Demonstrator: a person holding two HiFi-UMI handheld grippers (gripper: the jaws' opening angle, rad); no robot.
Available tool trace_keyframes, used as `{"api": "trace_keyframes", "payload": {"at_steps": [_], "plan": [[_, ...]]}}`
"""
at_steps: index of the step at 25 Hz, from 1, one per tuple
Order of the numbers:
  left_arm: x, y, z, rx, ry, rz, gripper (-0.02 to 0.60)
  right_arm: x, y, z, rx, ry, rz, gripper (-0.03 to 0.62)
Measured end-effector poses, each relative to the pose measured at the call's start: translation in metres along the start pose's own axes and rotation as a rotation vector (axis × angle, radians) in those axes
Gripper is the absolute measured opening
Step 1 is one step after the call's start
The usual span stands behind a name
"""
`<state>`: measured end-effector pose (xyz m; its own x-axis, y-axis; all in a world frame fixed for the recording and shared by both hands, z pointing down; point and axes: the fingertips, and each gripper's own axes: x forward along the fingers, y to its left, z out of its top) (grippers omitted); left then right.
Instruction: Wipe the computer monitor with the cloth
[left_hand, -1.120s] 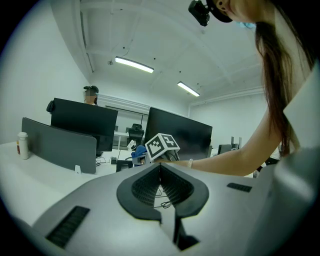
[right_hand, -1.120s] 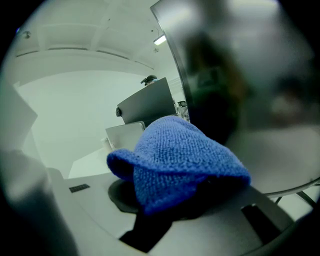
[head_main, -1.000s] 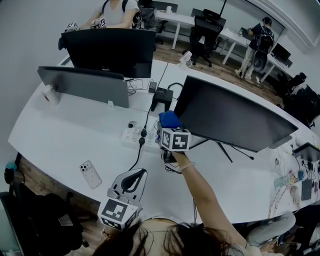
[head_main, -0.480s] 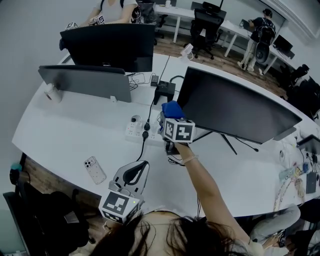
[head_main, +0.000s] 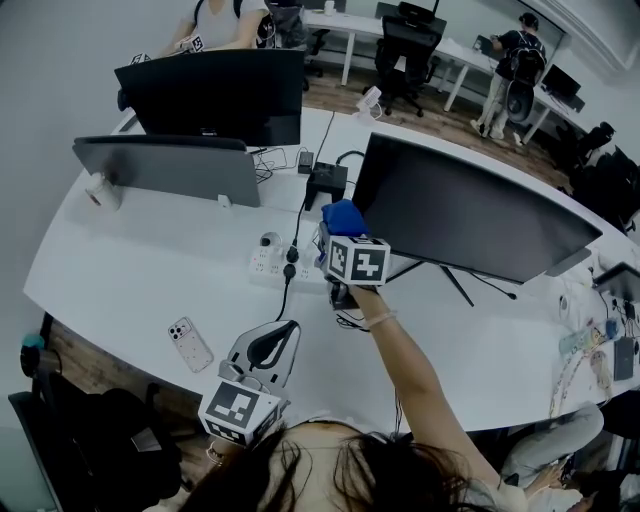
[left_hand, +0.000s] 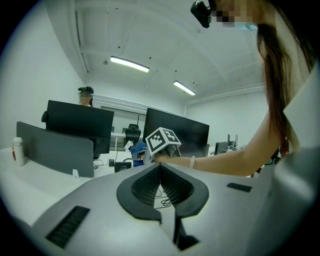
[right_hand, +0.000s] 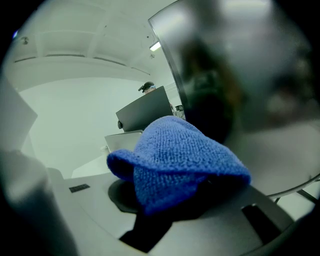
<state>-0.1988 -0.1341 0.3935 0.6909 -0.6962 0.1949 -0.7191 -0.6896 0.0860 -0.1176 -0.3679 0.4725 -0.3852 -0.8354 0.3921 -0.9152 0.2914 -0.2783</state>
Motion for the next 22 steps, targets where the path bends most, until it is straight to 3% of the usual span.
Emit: {"api": "trace_keyframes", "payload": {"at_steps": [22], "plan": [[0.012, -0.011, -0.001, 0.012, 0.008, -0.029, 0.009, -0.008, 0.005, 0.016, -0.01, -0.033, 0.03, 0.101]]}}
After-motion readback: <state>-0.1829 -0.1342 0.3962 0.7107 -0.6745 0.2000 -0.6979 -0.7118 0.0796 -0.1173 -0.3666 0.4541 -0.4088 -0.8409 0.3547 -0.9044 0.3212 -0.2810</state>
